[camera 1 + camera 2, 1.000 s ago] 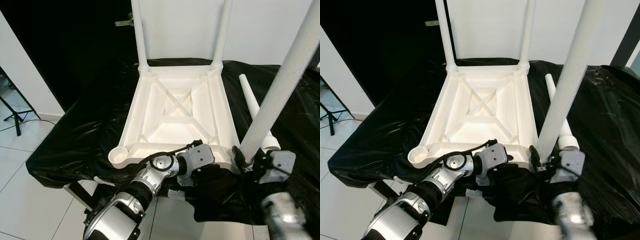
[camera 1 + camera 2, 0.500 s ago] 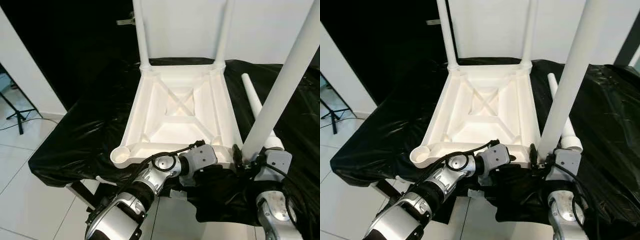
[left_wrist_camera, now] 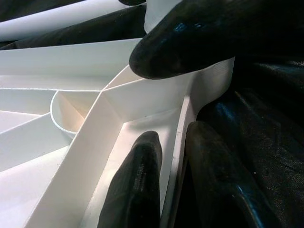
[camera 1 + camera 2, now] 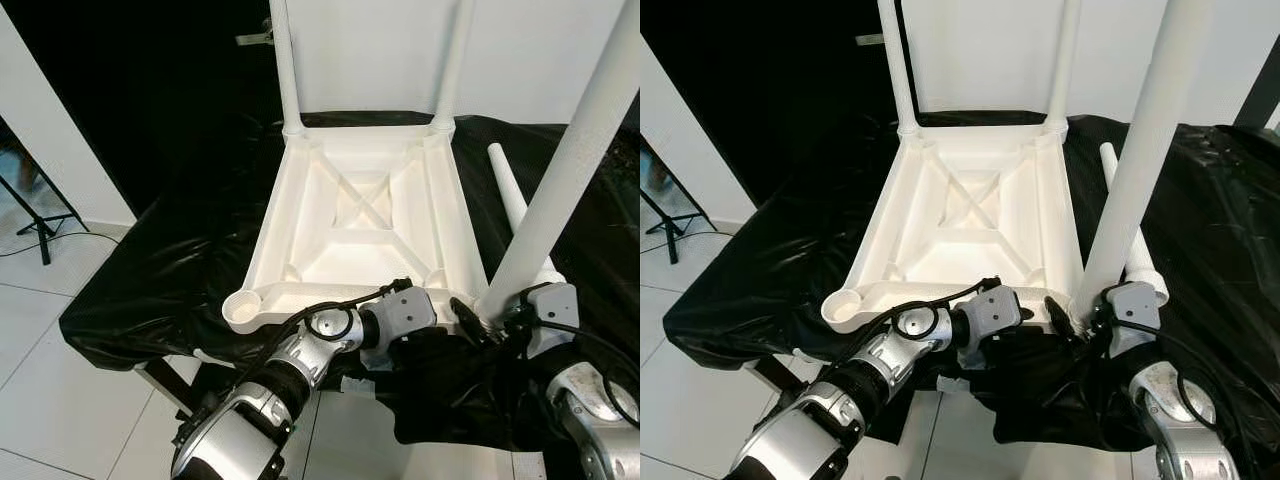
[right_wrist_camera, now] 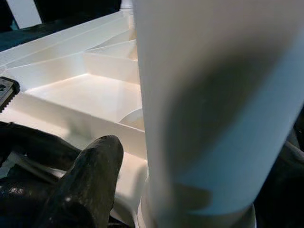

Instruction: Building children table

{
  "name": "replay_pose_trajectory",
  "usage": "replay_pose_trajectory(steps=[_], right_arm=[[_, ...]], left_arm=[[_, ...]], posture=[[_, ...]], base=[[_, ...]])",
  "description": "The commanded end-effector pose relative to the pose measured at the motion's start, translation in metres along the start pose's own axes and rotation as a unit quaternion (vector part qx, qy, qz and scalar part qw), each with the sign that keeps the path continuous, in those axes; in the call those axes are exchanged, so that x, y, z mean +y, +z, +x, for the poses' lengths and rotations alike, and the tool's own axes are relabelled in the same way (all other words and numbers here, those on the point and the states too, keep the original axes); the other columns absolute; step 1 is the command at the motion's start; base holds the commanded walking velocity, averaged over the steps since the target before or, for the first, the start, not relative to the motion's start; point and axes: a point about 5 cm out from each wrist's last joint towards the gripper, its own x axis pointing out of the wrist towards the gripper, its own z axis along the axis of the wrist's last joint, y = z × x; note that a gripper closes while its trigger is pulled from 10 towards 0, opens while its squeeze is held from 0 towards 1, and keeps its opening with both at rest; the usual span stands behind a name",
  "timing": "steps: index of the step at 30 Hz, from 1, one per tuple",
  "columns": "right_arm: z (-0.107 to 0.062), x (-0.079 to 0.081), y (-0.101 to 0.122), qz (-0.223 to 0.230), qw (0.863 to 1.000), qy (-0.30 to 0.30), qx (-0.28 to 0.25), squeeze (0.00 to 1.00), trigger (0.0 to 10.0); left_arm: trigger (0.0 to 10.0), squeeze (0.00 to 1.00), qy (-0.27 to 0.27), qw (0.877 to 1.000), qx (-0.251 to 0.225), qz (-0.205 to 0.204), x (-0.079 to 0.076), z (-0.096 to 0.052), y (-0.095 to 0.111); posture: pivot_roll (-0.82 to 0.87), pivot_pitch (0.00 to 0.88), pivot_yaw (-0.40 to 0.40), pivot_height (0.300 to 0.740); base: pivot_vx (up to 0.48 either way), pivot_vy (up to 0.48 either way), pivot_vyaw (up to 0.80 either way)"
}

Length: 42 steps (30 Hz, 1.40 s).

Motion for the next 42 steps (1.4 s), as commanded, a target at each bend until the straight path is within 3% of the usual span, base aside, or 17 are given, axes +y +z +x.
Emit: replay_pose_trajectory(steps=[1, 11, 13, 15, 17, 18, 19, 21, 26, 31, 32, 33, 34, 36, 37, 38, 42], right_arm=[[0.001, 0.007, -0.009, 0.007, 0.998, 0.051, 0.026, 0.0, 0.0], [-0.003, 0.006, -0.019, 0.015, 0.994, 0.082, 0.064, 0.0, 0.0], [-0.002, 0.012, -0.02, 0.031, 0.998, -0.006, 0.049, 0.0, 0.0], [-0.002, 0.012, -0.02, 0.031, 0.998, -0.006, 0.049, 0.0, 0.0], [-0.002, 0.013, -0.02, 0.04, 0.997, -0.059, 0.038, 0.0, 0.0], [-0.003, 0.013, -0.02, 0.049, 0.99, -0.129, 0.024, 0.0, 0.0], [-0.003, 0.013, -0.02, 0.049, 0.99, -0.129, 0.024, 0.0, 0.0], [-0.005, 0.016, -0.021, 0.061, 0.972, -0.226, 0.01, 0.0, 0.0], [-0.007, 0.017, -0.022, 0.055, 0.96, -0.274, 0.015, 0.0, 0.0], [-0.003, 0.021, -0.02, 0.051, 0.963, -0.263, 0.014, 0.0, 0.0], [-0.002, 0.023, -0.02, 0.05, 0.966, -0.252, 0.012, 0.0, 3.8], [-0.002, 0.023, -0.02, 0.05, 0.966, -0.252, 0.012, 0.0, 3.8], [0.0, 0.026, -0.019, 0.051, 0.969, -0.24, 0.011, 0.0, 10.0], [0.0, 0.026, -0.019, 0.051, 0.969, -0.24, 0.011, 0.0, 10.0], [0.0, 0.027, -0.019, 0.053, 0.972, -0.227, 0.009, 0.56, 10.0], [0.0, 0.028, -0.02, 0.056, 0.975, -0.213, 0.007, 1.0, 10.0], [0.0, 0.027, -0.02, 0.06, 0.978, -0.199, 0.005, 1.0, 10.0]], left_arm=[[10.0, 0.0, -0.037, 0.997, 0.062, -0.033, -0.018, -0.003, -0.029], [10.0, 0.0, -0.036, 0.997, 0.064, -0.034, -0.018, -0.005, -0.031], [10.0, 0.0, -0.036, 0.997, 0.064, -0.034, -0.019, -0.006, -0.031], [10.0, 0.0, -0.036, 0.997, 0.064, -0.034, -0.019, -0.006, -0.031], [10.0, 0.0, -0.036, 0.997, 0.064, -0.035, -0.019, -0.005, -0.032], [10.0, 0.0, -0.036, 0.997, 0.063, -0.036, -0.019, -0.005, -0.031], [10.0, 0.0, -0.036, 0.997, 0.063, -0.036, -0.019, -0.005, -0.031], [10.0, 0.0, -0.035, 0.997, 0.062, -0.037, -0.02, -0.005, -0.031], [10.0, 0.0, -0.035, 0.997, 0.064, -0.037, -0.02, -0.006, -0.032], [10.0, 0.0, -0.034, 0.997, 0.064, -0.039, -0.021, -0.006, -0.033], [10.0, 0.0, -0.034, 0.997, 0.064, -0.039, -0.021, -0.006, -0.033], [10.0, 0.0, -0.034, 0.997, 0.064, -0.039, -0.021, -0.006, -0.033], [10.0, 0.0, -0.035, 0.997, 0.064, -0.04, -0.022, -0.006, -0.034], [10.0, 0.0, -0.035, 0.997, 0.064, -0.04, -0.022, -0.006, -0.034], [10.0, 0.0, -0.036, 0.997, 0.064, -0.04, -0.023, -0.006, -0.034], [10.0, 0.0, -0.037, 0.996, 0.064, -0.04, -0.023, -0.005, -0.034], [10.0, 0.0, -0.037, 0.996, 0.064, -0.04, -0.023, -0.005, -0.034]], posture=[[0.04, 0.0, 0.047, 0.74], [0.05, 0.0, 0.047, 0.74], [0.05, 0.0, 0.043, 0.74], [0.05, 0.0, 0.043, 0.74], [0.05, 0.0, 0.043, 0.74], [0.05, 0.0, 0.036, 0.74], [0.05, 0.0, 0.036, 0.74], [0.06, 0.0, 0.035, 0.74], [0.07, 0.0, 0.034, 0.74], [0.07, 0.0, 0.034, 0.74], [0.07, 0.0, 0.034, 0.74], [0.07, 0.0, 0.034, 0.74], [0.06, 0.0, 0.035, 0.74], [0.06, 0.0, 0.035, 0.74], [0.06, 0.0, 0.037, 0.74], [0.06, 0.0, 0.037, 0.74], [0.06, 0.0, 0.039, 0.74]], base=[[0.0, 0.0, 0.0], [0.0, 0.0, 0.0], [0.0, 0.0, 0.0], [0.0, 0.0, 0.0], [0.0, 0.0, 0.0], [0.0, 0.0, 0.0], [0.0, 0.0, 0.0], [0.0, 0.0, 0.0], [0.0, 0.0, 0.0], [0.0, 0.0, 0.0], [0.0, 0.0, 0.0], [0.0, 0.0, 0.0], [0.0, 0.0, 0.0], [0.0, 0.0, 0.0], [0.0, 0.0, 0.0], [0.0, 0.0, 0.0], [0.0, 0.0, 0.0]])
